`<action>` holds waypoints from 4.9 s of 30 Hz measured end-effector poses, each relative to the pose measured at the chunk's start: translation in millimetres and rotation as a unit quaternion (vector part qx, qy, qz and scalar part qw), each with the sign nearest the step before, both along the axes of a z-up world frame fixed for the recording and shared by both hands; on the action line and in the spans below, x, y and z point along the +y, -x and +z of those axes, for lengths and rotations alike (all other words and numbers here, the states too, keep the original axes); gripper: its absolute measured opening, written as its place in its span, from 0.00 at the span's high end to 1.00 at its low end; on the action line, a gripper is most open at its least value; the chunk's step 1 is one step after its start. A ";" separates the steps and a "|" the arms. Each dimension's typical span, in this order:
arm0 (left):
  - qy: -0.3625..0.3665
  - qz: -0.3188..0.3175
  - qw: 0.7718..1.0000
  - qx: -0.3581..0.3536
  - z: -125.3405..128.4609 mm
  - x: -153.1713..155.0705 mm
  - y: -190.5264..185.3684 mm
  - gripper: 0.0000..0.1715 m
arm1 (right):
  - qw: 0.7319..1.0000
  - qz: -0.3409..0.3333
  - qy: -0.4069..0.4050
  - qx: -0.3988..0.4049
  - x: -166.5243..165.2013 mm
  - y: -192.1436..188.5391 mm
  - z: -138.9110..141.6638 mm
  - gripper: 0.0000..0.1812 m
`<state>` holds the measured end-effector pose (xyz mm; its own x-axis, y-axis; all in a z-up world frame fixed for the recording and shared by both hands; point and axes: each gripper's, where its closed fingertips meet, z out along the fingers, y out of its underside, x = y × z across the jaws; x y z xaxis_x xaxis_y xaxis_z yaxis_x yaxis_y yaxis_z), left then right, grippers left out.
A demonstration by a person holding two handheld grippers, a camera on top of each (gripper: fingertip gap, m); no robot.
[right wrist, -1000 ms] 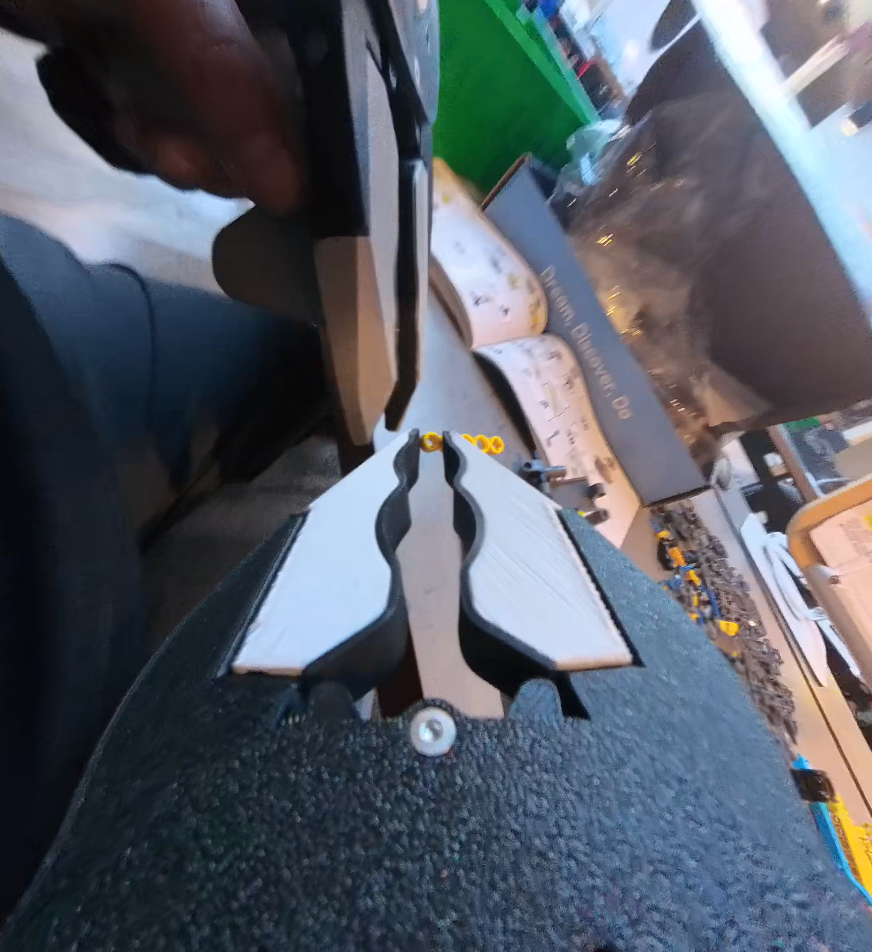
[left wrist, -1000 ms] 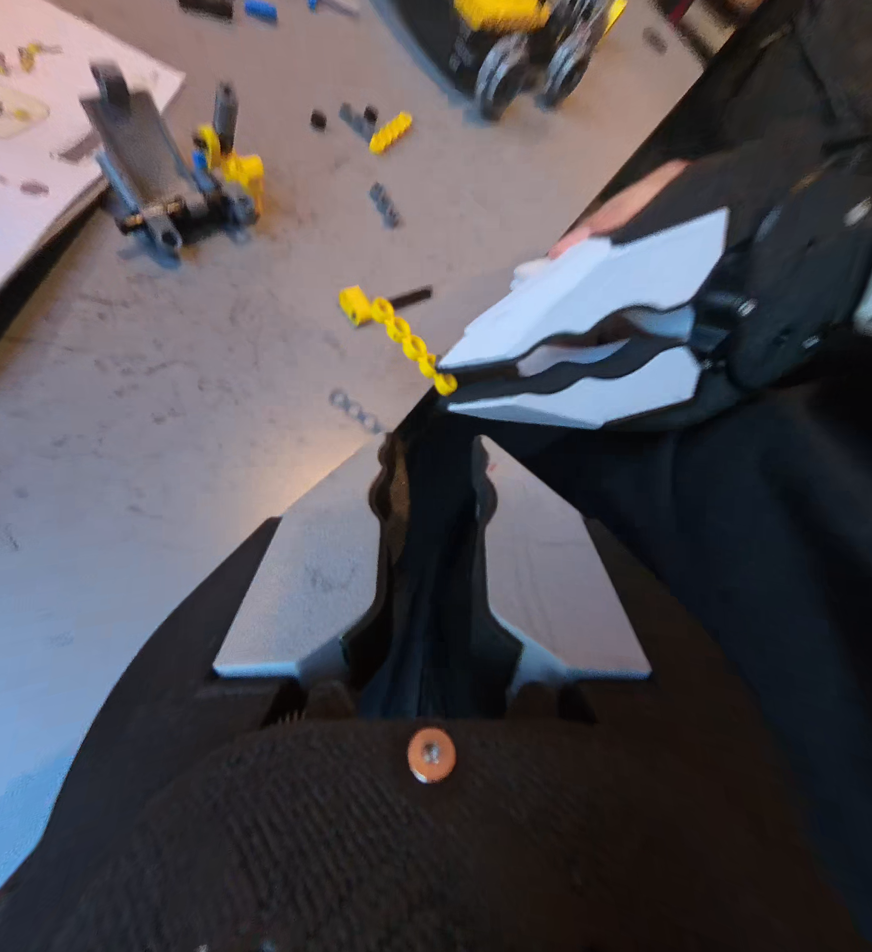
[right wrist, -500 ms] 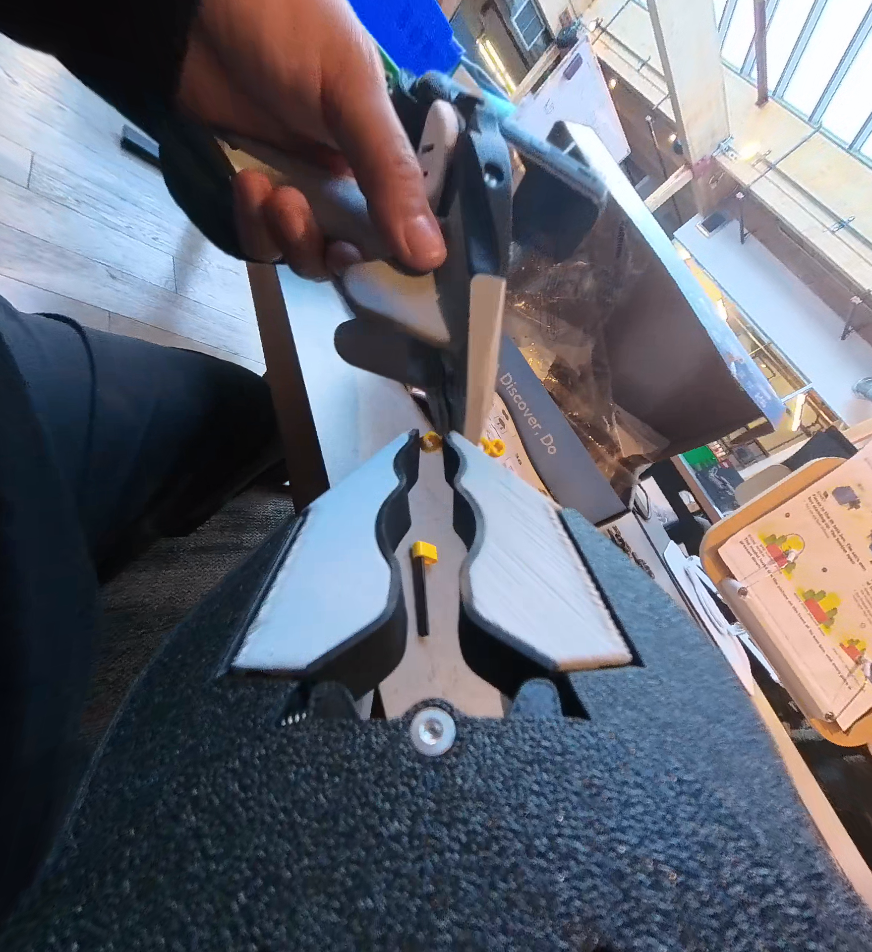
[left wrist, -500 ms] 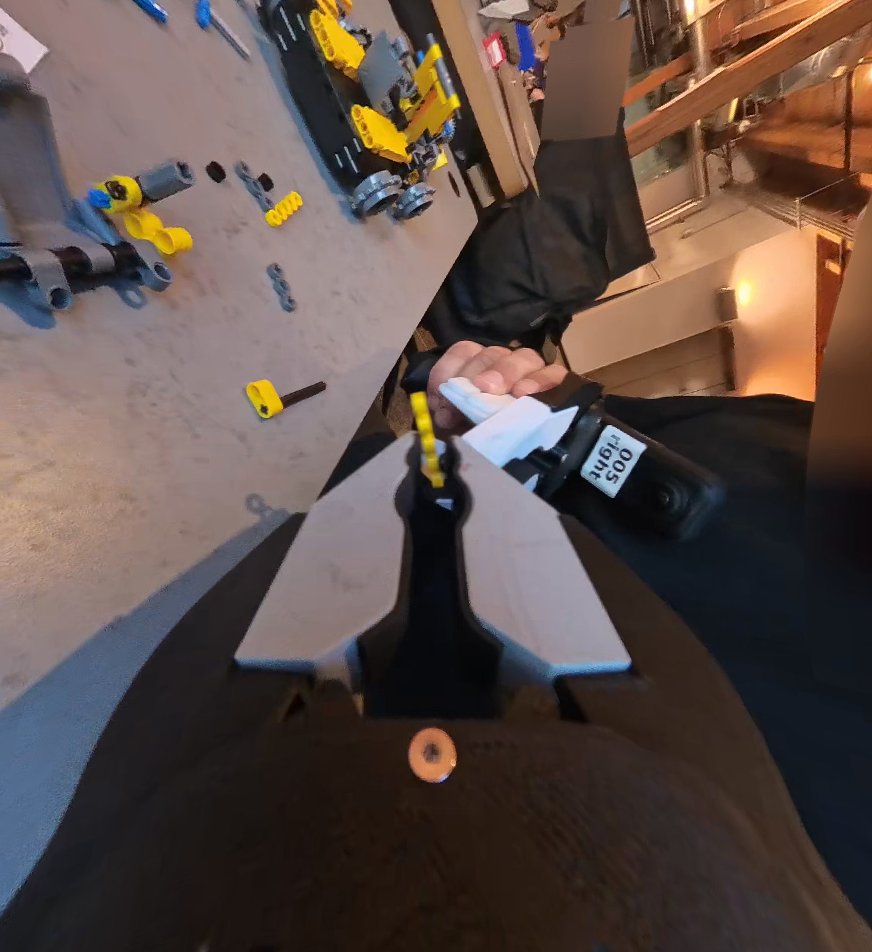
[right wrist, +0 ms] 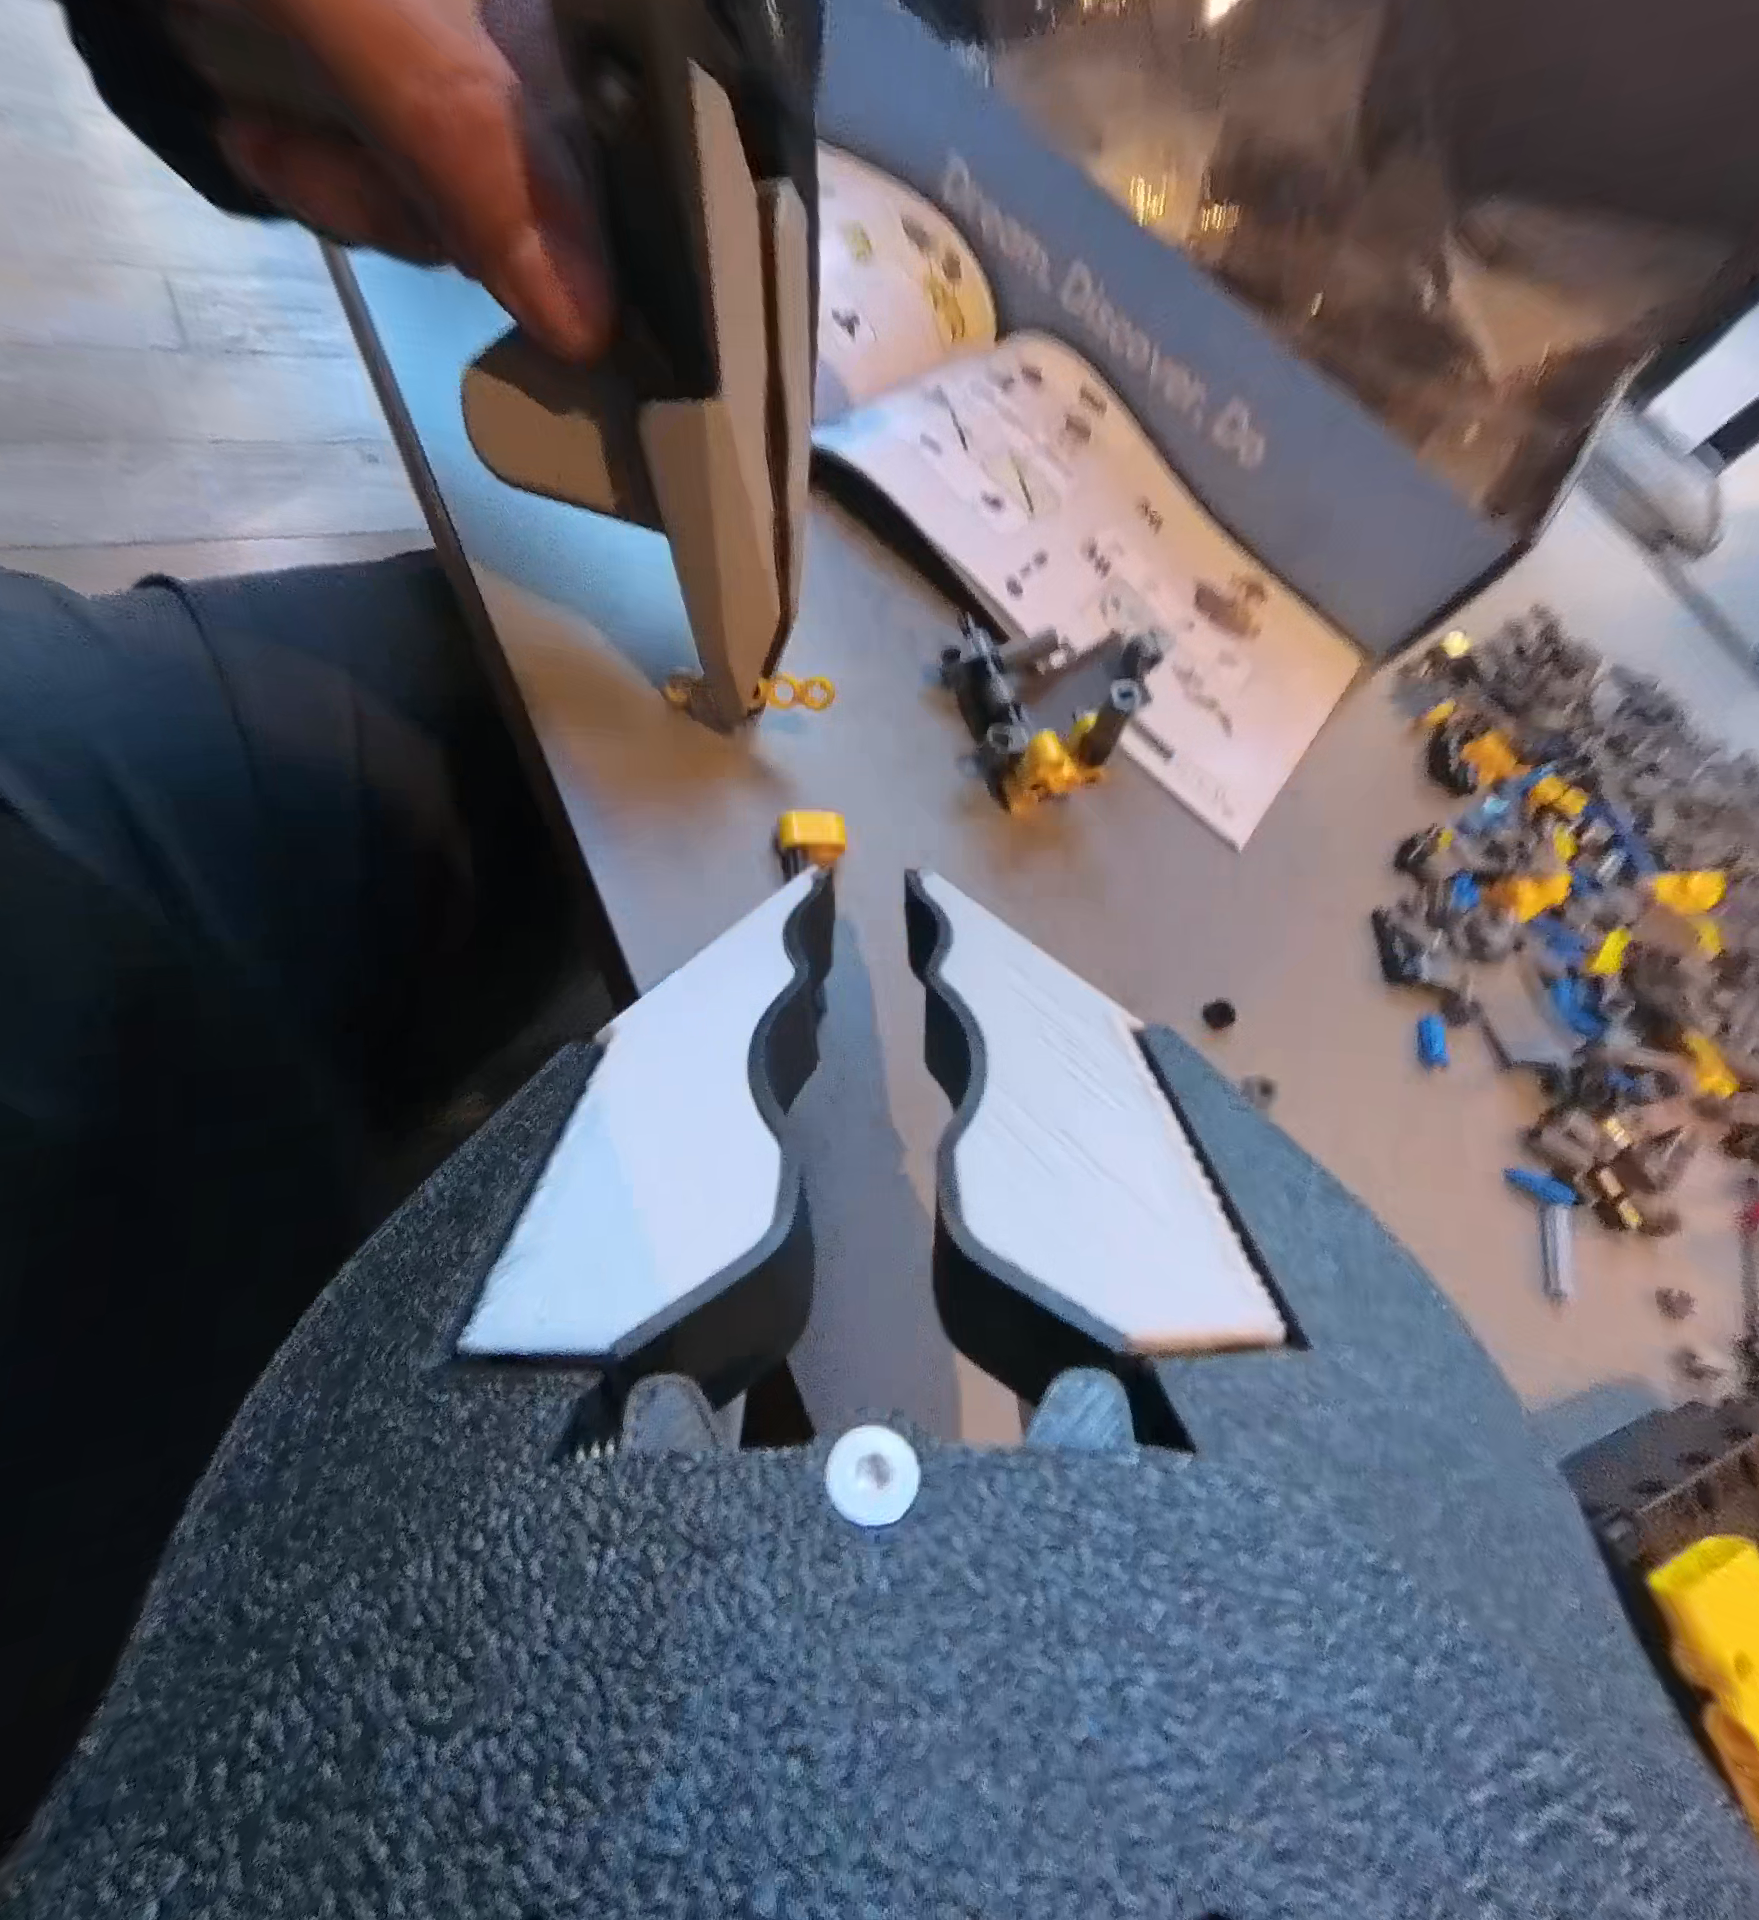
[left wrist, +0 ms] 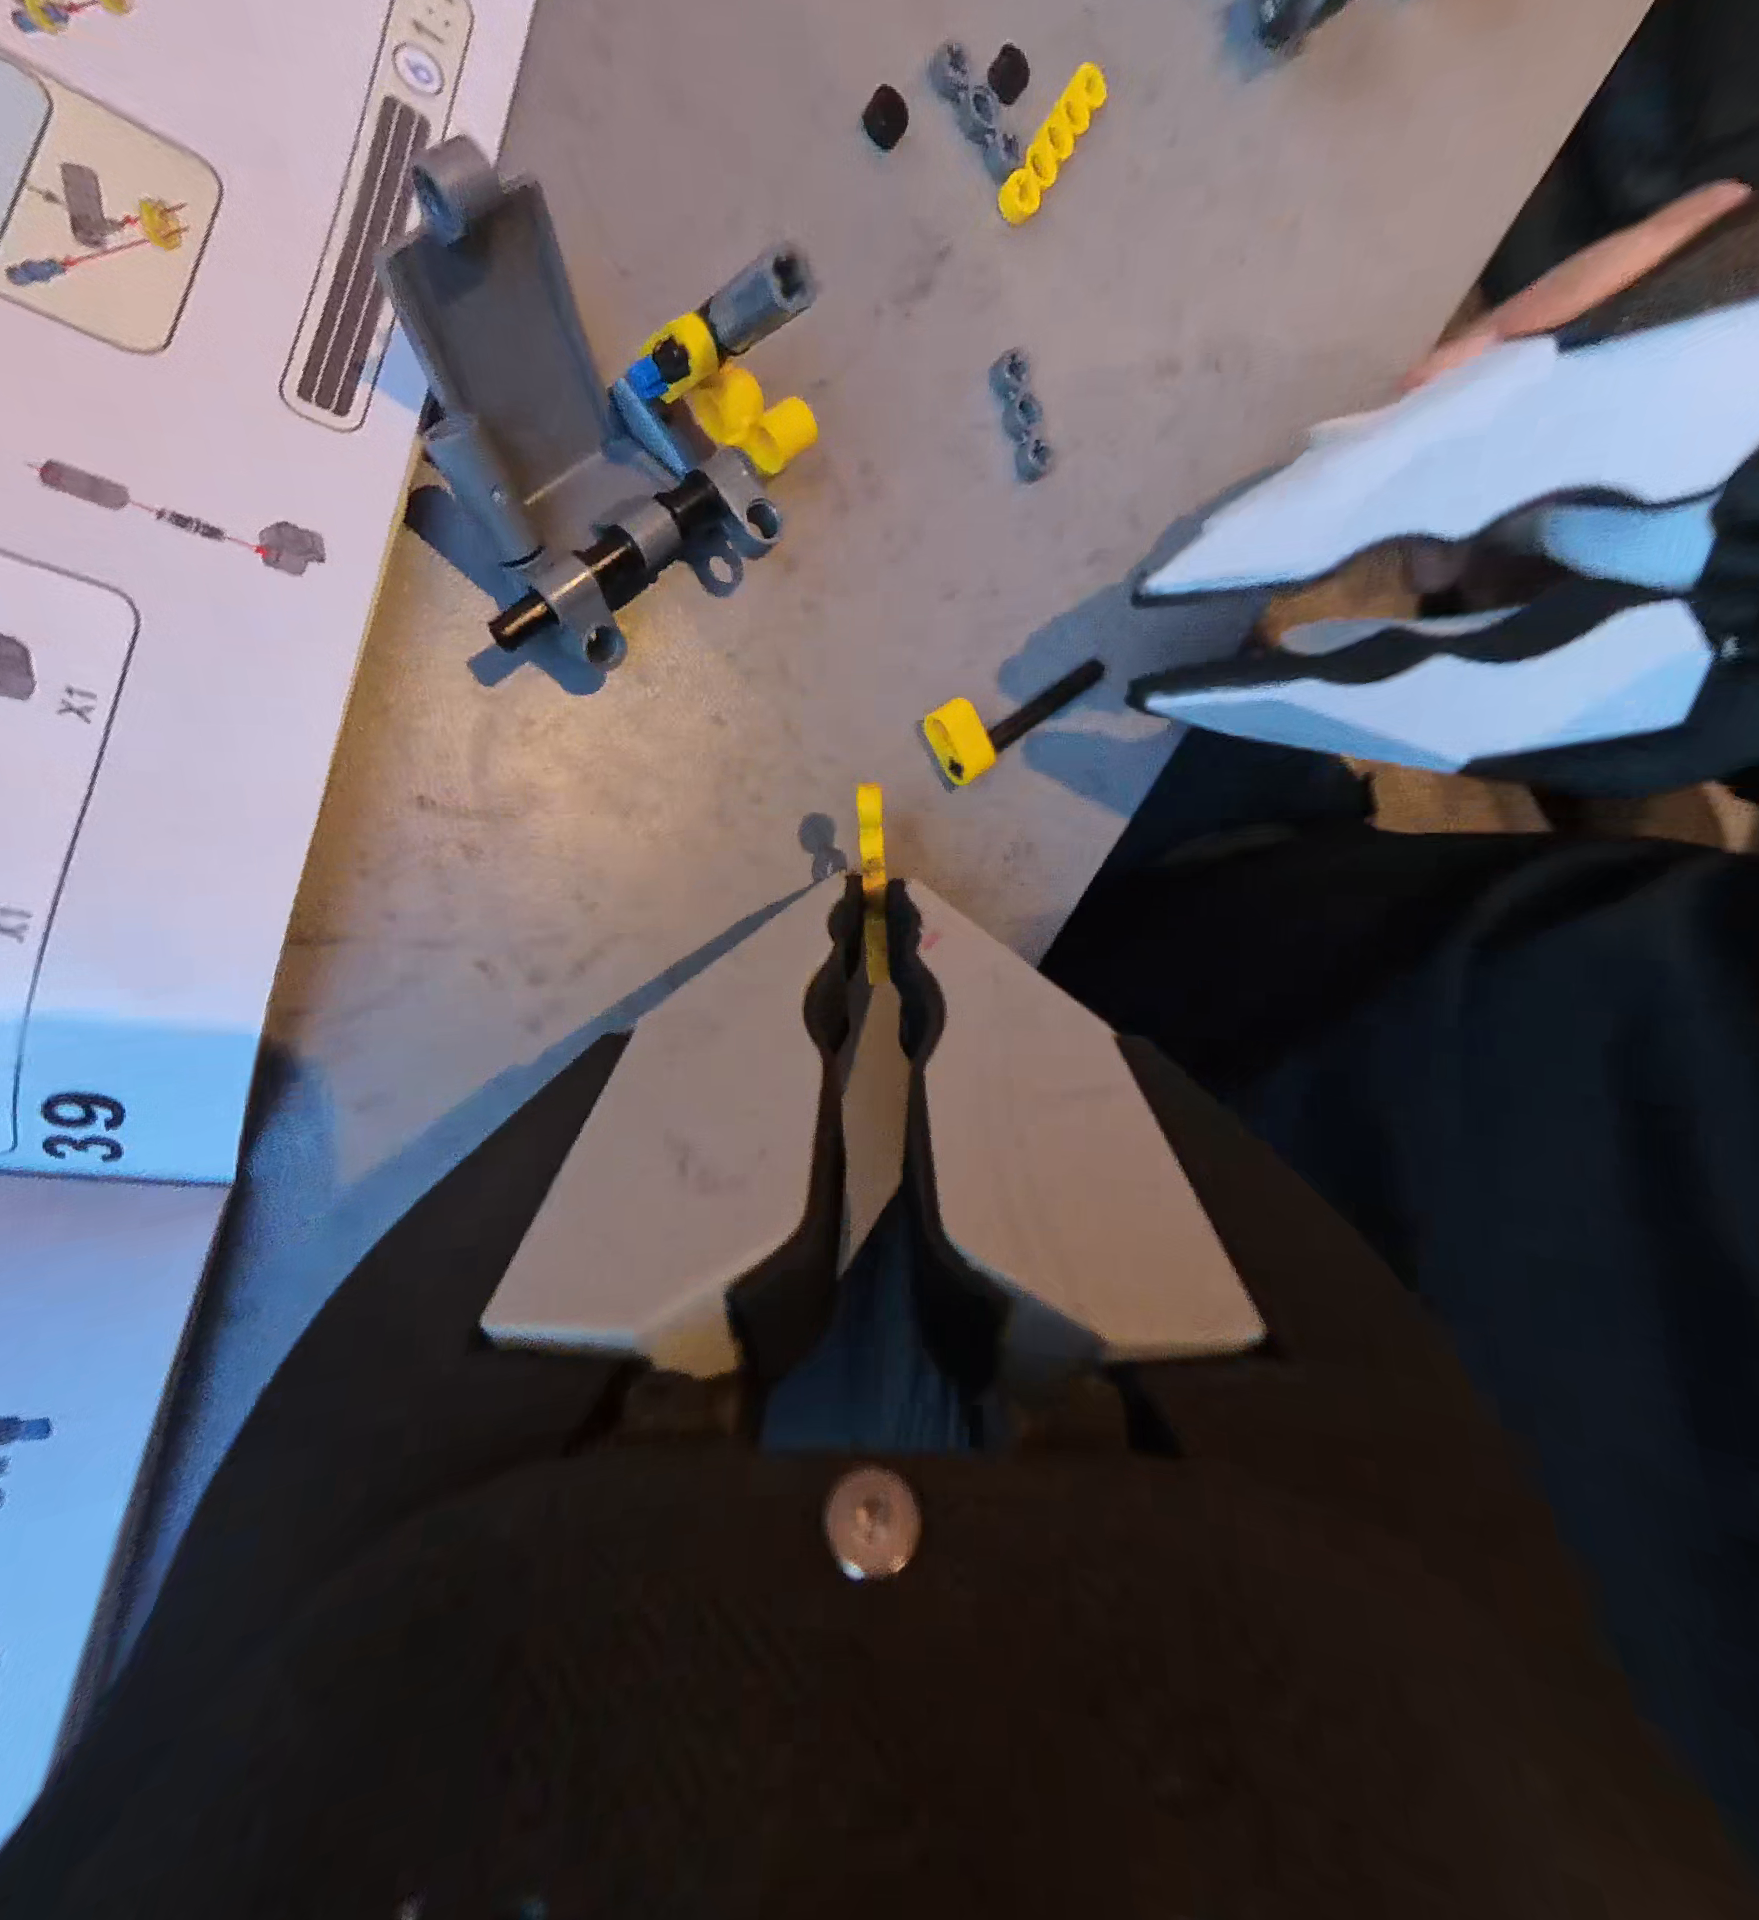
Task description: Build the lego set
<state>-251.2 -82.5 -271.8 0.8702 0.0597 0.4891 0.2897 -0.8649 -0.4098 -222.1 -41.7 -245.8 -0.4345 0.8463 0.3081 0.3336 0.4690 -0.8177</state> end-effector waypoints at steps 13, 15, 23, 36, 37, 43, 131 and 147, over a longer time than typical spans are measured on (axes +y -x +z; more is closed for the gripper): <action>0.069 -0.038 0.987 0.138 -3.3 -3.6 8.1 0.99 | 0.988 0.000 0.071 -0.140 -2.4 -2.1 -29.5 0.98; 0.076 -0.041 0.985 0.150 -3.3 -3.1 9.2 0.99 | 0.987 -0.016 0.076 -0.139 -3.2 -0.3 -29.4 0.98; 0.047 -0.037 0.986 0.155 -3.5 6.2 2.9 0.99 | 0.971 -0.012 0.177 -0.162 -13.3 -4.2 -25.8 0.98; -0.012 -0.056 0.981 0.187 11.2 2.2 -9.1 0.88 | 0.881 0.004 0.429 -0.198 -12.4 -8.4 5.7 0.98; -0.031 -0.072 0.976 0.202 16.0 2.7 -11.3 0.88 | 0.869 0.013 0.451 -0.203 -15.3 -9.1 9.7 0.98; -0.185 -0.170 0.943 0.219 52.6 8.6 -20.3 0.86 | 0.792 0.076 0.560 -0.229 -28.5 -16.1 37.9 0.98; -0.036 -0.051 0.987 0.146 -2.6 13.2 -1.9 0.99 | 0.998 -0.004 -0.054 -0.023 -21.6 -11.6 -11.7 0.88; -0.053 -0.023 0.991 0.122 -2.1 8.1 -0.1 0.99 | 0.986 -0.018 0.074 -0.149 -19.0 23.8 -27.3 0.92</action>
<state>-251.2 -74.4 -273.9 0.9640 -0.0223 0.2650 0.1327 -0.8233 -0.5519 -245.9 -60.7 -273.1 -0.4564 0.8888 0.0425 0.5842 0.3353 -0.7391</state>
